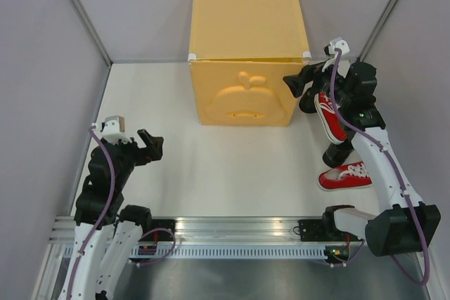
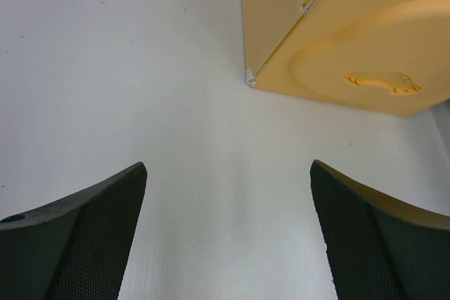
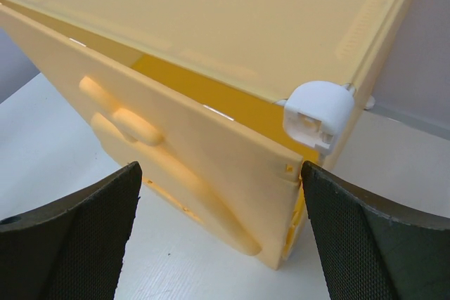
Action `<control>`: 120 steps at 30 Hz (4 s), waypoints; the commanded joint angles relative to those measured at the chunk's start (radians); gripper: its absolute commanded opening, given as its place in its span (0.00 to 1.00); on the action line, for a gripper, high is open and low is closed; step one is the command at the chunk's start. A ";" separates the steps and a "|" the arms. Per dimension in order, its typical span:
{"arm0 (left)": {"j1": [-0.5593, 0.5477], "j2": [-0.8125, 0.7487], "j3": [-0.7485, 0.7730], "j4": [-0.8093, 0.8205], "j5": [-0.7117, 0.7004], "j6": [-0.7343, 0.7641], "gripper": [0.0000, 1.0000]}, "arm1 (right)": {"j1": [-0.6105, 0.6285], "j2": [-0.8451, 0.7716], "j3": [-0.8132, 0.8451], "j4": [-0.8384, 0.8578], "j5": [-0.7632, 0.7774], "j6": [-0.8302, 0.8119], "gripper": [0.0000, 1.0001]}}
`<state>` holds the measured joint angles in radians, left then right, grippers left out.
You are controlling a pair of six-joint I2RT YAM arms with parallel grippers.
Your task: Place and organize the shoes in the shoe cabinet
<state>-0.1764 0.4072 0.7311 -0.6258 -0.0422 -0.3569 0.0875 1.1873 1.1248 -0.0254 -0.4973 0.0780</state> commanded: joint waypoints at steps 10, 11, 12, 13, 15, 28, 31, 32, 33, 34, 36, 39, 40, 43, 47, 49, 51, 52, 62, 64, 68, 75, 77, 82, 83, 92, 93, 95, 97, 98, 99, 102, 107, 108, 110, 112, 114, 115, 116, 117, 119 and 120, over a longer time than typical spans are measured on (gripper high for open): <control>-0.003 -0.001 -0.001 0.040 0.002 0.030 1.00 | -0.003 -0.060 0.007 -0.037 -0.122 0.002 0.97; -0.003 0.001 -0.001 0.038 0.002 0.030 1.00 | -0.003 -0.066 0.007 -0.056 -0.130 0.002 0.96; -0.003 0.001 -0.001 0.040 0.002 0.032 1.00 | -0.003 -0.072 0.007 -0.068 -0.133 0.006 0.96; -0.003 0.001 -0.001 0.038 0.002 0.032 1.00 | -0.003 -0.080 0.009 -0.082 -0.136 0.008 0.96; -0.003 -0.001 -0.001 0.038 0.001 0.032 1.00 | -0.003 -0.094 0.020 -0.134 -0.152 0.006 0.95; -0.003 -0.001 -0.001 0.037 -0.007 0.029 1.00 | -0.002 -0.281 0.050 -0.372 -0.595 0.023 0.97; -0.003 0.002 -0.001 0.037 -0.012 0.029 1.00 | 0.000 -0.299 0.035 -0.361 -0.673 0.054 0.98; -0.003 0.001 0.001 0.035 -0.013 0.027 1.00 | 0.003 -0.299 0.021 -0.358 -0.707 0.058 0.98; -0.003 0.002 0.001 0.035 -0.015 0.027 1.00 | 0.006 -0.299 0.015 -0.358 -0.715 0.062 0.98; -0.003 0.002 0.002 0.035 -0.016 0.026 1.00 | 0.021 -0.295 0.010 -0.360 -0.715 0.063 0.98; -0.003 0.001 0.002 0.032 -0.022 0.024 1.00 | 0.043 -0.285 -0.003 -0.376 -0.704 0.065 0.98; -0.003 -0.005 0.007 0.026 -0.027 0.019 1.00 | 0.116 -0.250 0.003 -0.419 -0.661 0.043 0.98; -0.003 -0.005 0.011 0.021 -0.027 0.016 1.00 | 0.136 -0.244 0.004 -0.427 -0.643 0.037 0.98; -0.003 -0.013 0.059 -0.027 -0.022 -0.002 1.00 | 0.231 -0.213 0.007 -0.447 -0.578 0.039 0.98; -0.003 -0.016 0.163 -0.102 -0.010 -0.024 1.00 | 0.336 -0.198 -0.014 -0.372 -0.500 0.103 0.98; -0.003 -0.008 0.241 -0.133 -0.012 -0.036 1.00 | 0.380 -0.202 -0.036 -0.312 -0.486 0.150 0.98; -0.003 -0.005 0.293 -0.178 -0.012 -0.045 1.00 | 0.411 -0.207 -0.057 -0.217 -0.472 0.221 0.98; -0.003 -0.005 0.318 -0.193 -0.012 -0.048 1.00 | 0.447 -0.207 -0.063 -0.190 -0.457 0.238 0.98; -0.003 0.008 0.571 -0.259 0.097 -0.100 1.00 | 0.797 -0.083 0.012 -0.055 -0.273 0.284 0.98; -0.003 0.019 0.608 -0.276 0.116 -0.100 1.00 | 0.869 -0.043 0.021 -0.022 -0.244 0.292 0.98; -0.003 0.045 0.660 -0.321 0.188 -0.102 1.00 | 0.946 0.006 0.036 0.080 -0.182 0.289 0.98; -0.003 0.102 0.715 -0.342 0.382 -0.151 1.00 | 1.006 0.110 0.032 0.192 0.072 0.299 0.98; -0.003 0.117 0.723 -0.341 0.457 -0.166 1.00 | 1.015 0.115 0.017 0.235 0.147 0.298 0.98; -0.003 0.150 0.738 -0.342 0.562 -0.209 1.00 | 1.020 0.179 0.032 0.265 0.258 0.289 0.95; -0.003 0.151 0.738 -0.342 0.573 -0.211 1.00 | 1.020 0.192 0.035 0.274 0.276 0.287 0.94; -0.003 0.136 0.757 -0.354 0.527 -0.191 0.98 | 1.020 0.345 0.105 0.331 0.333 0.290 0.86; -0.003 0.137 0.752 -0.354 0.531 -0.189 0.98 | 1.020 0.359 0.110 0.332 0.342 0.286 0.86; -0.003 0.143 0.739 -0.357 0.548 -0.191 0.98 | 1.020 0.373 0.121 0.360 0.385 0.275 0.84; -0.003 0.145 0.723 -0.356 0.544 -0.191 0.98 | 1.020 0.402 0.151 0.370 0.405 0.263 0.84; -0.003 0.148 0.717 -0.356 0.521 -0.189 0.98 | 1.020 0.409 0.164 0.352 0.437 0.255 0.84; -0.003 0.151 0.711 -0.356 0.507 -0.180 0.98 | 1.018 0.423 0.176 0.341 0.463 0.253 0.84; -0.003 0.165 0.660 -0.350 0.412 -0.160 0.98 | 1.020 0.402 0.168 0.311 0.580 0.261 0.86; -0.003 0.217 0.547 -0.308 0.196 -0.134 0.98 | 1.018 0.278 0.092 0.175 0.776 0.249 0.91; -0.003 0.241 0.533 -0.293 0.173 -0.131 0.98 | 1.018 0.250 0.078 0.151 0.834 0.244 0.92; -0.003 0.263 0.487 -0.241 0.116 -0.122 0.98 | 1.018 0.166 0.035 0.081 0.893 0.232 0.94; -0.003 0.288 0.432 -0.197 0.078 -0.113 0.98 | 1.020 0.105 -0.008 0.035 0.988 0.224 0.98; -0.003 0.303 0.397 -0.134 0.018 -0.097 0.98 | 1.017 0.014 -0.032 -0.050 1.051 0.215 0.98; -0.003 0.320 0.364 -0.114 -0.002 -0.096 0.98 | 1.014 -0.015 -0.052 -0.106 1.109 0.215 0.98; -0.003 0.327 0.354 -0.095 -0.037 -0.093 0.98 | 1.009 -0.069 -0.062 -0.132 1.132 0.218 0.98; -0.003 0.337 0.334 -0.080 -0.051 -0.088 0.98 | 1.002 -0.096 -0.078 -0.160 1.163 0.220 0.98; -0.003 0.358 0.312 -0.055 -0.103 -0.080 0.99 | 0.991 -0.176 -0.098 -0.220 1.230 0.223 0.98; -0.003 0.364 0.291 -0.031 -0.120 -0.077 0.99 | 0.974 -0.201 -0.109 -0.237 1.244 0.227 0.98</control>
<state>-0.1764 0.7620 1.0515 -0.7811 -0.0383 -0.4797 1.0866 1.0599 1.0489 -0.1314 0.5865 0.3107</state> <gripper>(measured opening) 0.984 0.976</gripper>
